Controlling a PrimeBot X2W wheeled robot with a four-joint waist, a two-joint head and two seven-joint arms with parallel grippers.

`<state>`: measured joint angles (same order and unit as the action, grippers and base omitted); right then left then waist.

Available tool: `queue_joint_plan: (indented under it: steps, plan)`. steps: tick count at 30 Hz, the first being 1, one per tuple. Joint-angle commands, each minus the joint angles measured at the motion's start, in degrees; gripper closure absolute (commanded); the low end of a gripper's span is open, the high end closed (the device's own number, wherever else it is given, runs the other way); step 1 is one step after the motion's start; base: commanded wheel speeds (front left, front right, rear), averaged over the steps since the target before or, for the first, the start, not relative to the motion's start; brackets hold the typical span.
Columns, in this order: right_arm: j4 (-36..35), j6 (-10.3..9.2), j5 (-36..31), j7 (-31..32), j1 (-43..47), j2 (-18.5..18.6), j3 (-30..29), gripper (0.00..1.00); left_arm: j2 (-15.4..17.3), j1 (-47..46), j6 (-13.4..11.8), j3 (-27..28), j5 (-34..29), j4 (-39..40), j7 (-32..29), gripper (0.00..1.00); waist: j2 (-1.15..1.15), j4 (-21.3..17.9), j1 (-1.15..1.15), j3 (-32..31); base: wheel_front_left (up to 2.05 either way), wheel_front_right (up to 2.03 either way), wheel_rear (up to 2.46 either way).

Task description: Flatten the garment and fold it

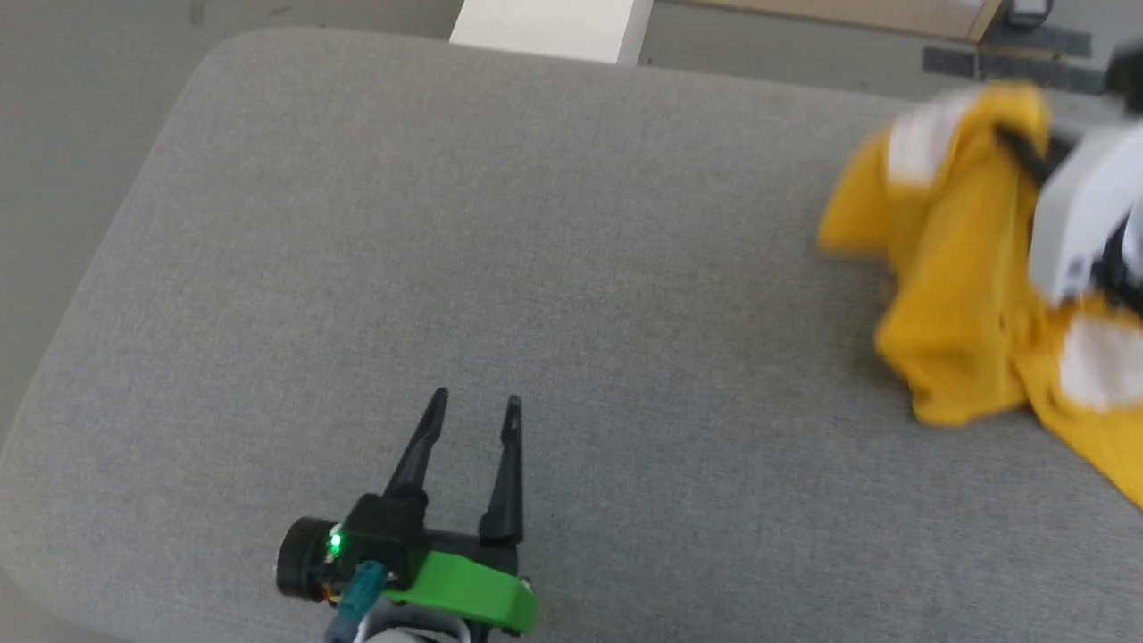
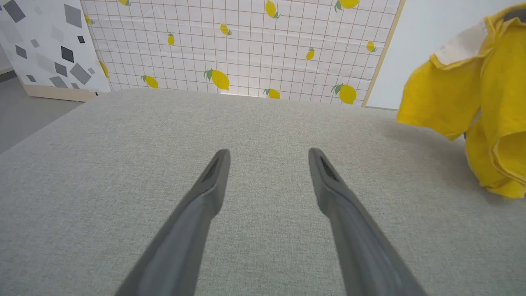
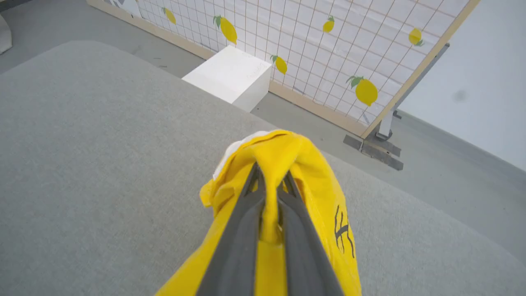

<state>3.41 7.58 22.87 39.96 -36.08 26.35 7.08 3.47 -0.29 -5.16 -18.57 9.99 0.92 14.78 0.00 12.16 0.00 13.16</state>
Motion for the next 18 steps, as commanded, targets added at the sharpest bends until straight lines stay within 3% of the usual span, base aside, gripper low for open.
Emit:
queue_joint_plan:
  steps: [1, 6, 10, 11, 12, 18]
  plan:
    - [1.04, -0.09, -0.86, -0.35, -3.3, -0.19, 0.69, 1.0, -0.41, -1.29, 0.06, -0.52, 0.5, 0.19, 0.22, 0.0, 0.0, 1.8, 0.0, 3.34, 0.0, 0.0, 0.0]
    - [11.83, -0.09, -5.69, -3.93, -12.05, -3.28, 1.95, 1.0, -0.54, -3.99, -0.19, -2.97, 1.17, -0.68, 0.22, 0.0, 0.0, 4.56, 0.0, 7.52, 0.0, 0.0, 0.0]
    - [20.74, -0.09, -8.91, -6.93, -13.54, -6.0, 2.98, 1.0, -0.57, -5.62, -1.2, -5.43, 2.58, -0.9, 0.22, 0.0, 0.0, 6.37, 0.0, 9.25, 0.0, 0.0, 0.0]
    - [22.6, -0.09, -9.6, -8.35, -13.69, -6.82, 3.13, 0.65, -0.57, -5.99, -1.53, -5.95, 2.89, -0.95, 0.22, 0.0, 0.0, 6.65, 0.0, 9.5, 0.0, 0.0, 0.0]
    - [23.89, -0.09, -10.02, -9.51, -13.82, -7.35, 3.5, 0.0, -0.57, -6.24, -1.8, -6.28, 3.08, -1.01, 0.22, 0.0, 0.0, 6.75, 0.0, 9.62, 0.0, 0.0, 0.0]
    - [29.81, -0.09, -10.13, -14.61, -14.29, -8.26, 4.76, 0.0, -0.58, -7.1, -2.85, -7.13, 3.49, -1.98, 0.22, 0.0, 0.0, 5.89, 0.0, 8.69, 0.0, 0.0, 0.0]
